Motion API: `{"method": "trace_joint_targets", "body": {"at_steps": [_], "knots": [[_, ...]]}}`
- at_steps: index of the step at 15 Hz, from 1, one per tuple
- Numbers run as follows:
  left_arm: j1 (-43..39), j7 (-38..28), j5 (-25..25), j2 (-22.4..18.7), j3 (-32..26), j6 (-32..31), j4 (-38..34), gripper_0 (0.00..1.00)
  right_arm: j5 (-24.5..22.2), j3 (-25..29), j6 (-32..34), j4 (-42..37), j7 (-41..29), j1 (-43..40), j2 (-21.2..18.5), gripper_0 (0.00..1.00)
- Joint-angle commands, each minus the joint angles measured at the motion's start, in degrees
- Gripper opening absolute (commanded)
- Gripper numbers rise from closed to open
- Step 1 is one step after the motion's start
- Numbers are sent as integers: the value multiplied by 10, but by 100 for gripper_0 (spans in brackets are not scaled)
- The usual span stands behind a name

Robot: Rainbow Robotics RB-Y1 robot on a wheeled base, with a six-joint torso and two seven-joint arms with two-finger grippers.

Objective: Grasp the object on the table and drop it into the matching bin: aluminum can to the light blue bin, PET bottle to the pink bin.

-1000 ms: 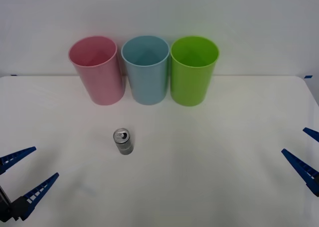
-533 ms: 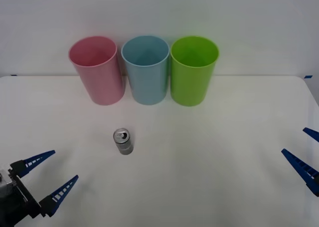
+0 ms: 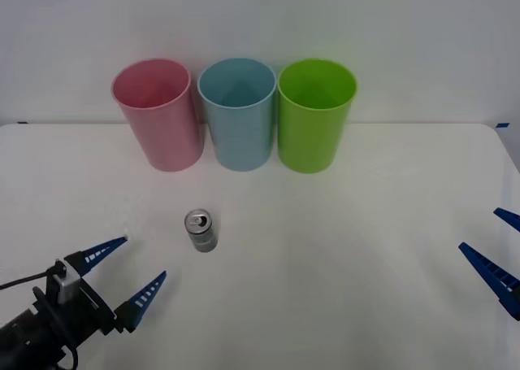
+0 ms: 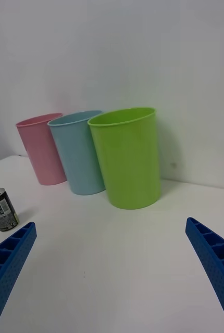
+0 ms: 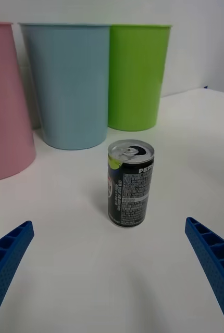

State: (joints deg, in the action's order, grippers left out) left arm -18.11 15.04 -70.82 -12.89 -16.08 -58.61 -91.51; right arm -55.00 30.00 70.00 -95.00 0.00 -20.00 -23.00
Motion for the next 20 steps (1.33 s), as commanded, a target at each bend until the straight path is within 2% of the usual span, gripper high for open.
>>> {"method": "trace_joint_targets", "body": {"at_steps": [1, 7, 13, 20], "knots": [[33, -12, -38, 19, 2, 2, 27, 100, 0, 0, 0, 0, 0, 0, 0, 100], [106, -24, -49, 26, 25, 2, 118, 100, 0, 0, 0, 0, 0, 0, 0, 100], [149, -26, -109, 67, 7, 13, 140, 100, 0, 0, 0, 0, 0, 0, 0, 100], [214, -19, -141, 74, 4, 20, 201, 100, 0, 0, 0, 0, 0, 0, 0, 100]]}}
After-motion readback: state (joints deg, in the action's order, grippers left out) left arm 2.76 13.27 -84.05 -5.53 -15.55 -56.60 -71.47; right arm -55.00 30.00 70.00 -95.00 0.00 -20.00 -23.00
